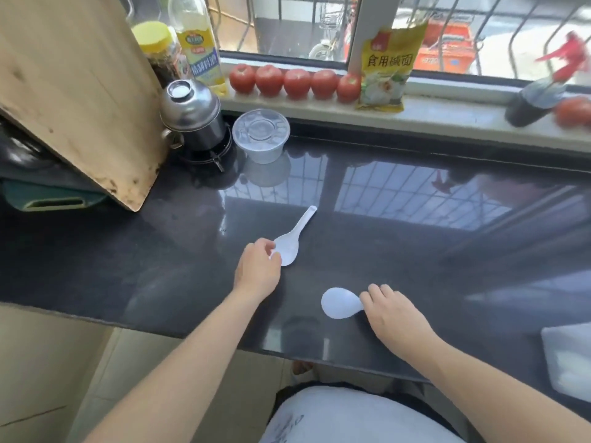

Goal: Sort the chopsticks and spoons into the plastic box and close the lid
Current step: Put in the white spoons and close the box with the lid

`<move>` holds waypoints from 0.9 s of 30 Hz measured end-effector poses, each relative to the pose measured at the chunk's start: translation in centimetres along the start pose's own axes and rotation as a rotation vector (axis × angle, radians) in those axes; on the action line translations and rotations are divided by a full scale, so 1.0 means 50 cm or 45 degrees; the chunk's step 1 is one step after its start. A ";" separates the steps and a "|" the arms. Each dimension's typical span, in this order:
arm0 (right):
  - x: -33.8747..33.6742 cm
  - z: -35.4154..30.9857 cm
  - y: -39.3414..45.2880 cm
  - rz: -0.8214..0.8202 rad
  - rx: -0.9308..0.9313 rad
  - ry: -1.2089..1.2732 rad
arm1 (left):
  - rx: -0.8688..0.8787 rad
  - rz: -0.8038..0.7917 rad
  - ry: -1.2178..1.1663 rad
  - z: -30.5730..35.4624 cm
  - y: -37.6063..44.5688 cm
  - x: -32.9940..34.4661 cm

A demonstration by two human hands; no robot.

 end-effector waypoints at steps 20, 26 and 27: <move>-0.182 0.118 -0.251 0.112 0.496 1.142 | 0.574 -0.818 -0.078 0.214 -0.231 0.166; -0.199 0.144 -0.307 0.099 0.629 1.718 | 0.083 -0.497 -0.979 0.314 -0.333 0.225; -0.196 0.157 -0.316 0.137 0.661 1.759 | 0.029 -0.567 -1.065 0.324 -0.359 0.251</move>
Point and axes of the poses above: each hand's wrist, its own y-axis towards the middle knuckle, its own x-axis out of the palm, z = x × y, the point moved 3 cm from there along y, towards the middle knuckle, and after that the axes turned 12 degrees about -y, right-handed, at the moved point
